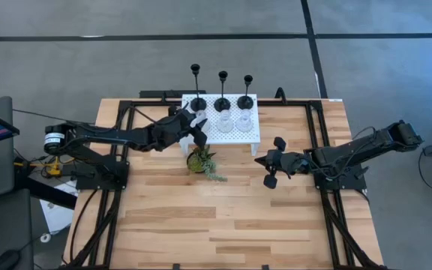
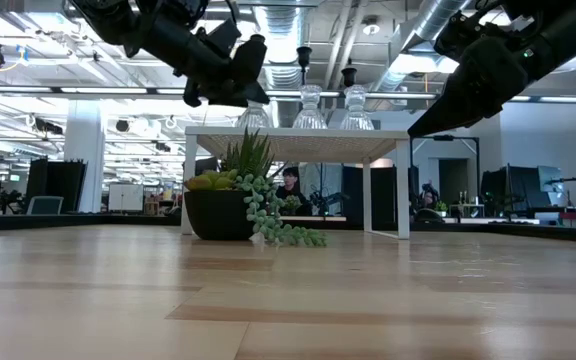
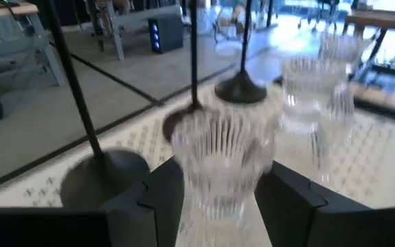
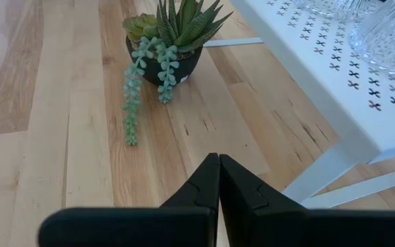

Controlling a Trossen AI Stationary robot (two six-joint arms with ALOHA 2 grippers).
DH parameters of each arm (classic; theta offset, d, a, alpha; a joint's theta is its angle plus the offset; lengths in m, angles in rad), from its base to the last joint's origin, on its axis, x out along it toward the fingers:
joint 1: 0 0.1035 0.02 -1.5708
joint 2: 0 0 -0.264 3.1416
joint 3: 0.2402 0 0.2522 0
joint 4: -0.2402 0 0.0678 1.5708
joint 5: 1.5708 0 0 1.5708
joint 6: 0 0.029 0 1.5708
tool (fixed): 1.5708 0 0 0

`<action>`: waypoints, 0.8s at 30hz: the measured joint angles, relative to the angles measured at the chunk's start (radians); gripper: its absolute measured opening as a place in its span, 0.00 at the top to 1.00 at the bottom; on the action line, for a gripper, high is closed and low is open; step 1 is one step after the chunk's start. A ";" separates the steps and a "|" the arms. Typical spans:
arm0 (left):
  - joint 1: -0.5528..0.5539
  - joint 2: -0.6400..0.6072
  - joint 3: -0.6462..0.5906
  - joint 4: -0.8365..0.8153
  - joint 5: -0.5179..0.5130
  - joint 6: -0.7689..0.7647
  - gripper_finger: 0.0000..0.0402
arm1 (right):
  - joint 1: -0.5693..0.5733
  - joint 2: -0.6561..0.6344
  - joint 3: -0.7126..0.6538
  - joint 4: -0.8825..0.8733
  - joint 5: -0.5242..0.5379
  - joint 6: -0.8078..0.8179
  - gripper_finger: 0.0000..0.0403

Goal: Pick & Place candle stick holders
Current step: Put the transparent glass candle holder on the shelf aligned with the transparent candle holder

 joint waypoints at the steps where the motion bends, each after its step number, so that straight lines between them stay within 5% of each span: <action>1: -0.001 0.000 -0.004 -0.008 0.002 0.002 0.58 | 0.000 0.000 0.000 0.000 0.000 0.000 1.00; 24: -0.001 -0.002 -0.004 0.018 -0.001 0.007 0.38 | 0.001 0.000 0.000 -0.005 0.000 0.000 1.00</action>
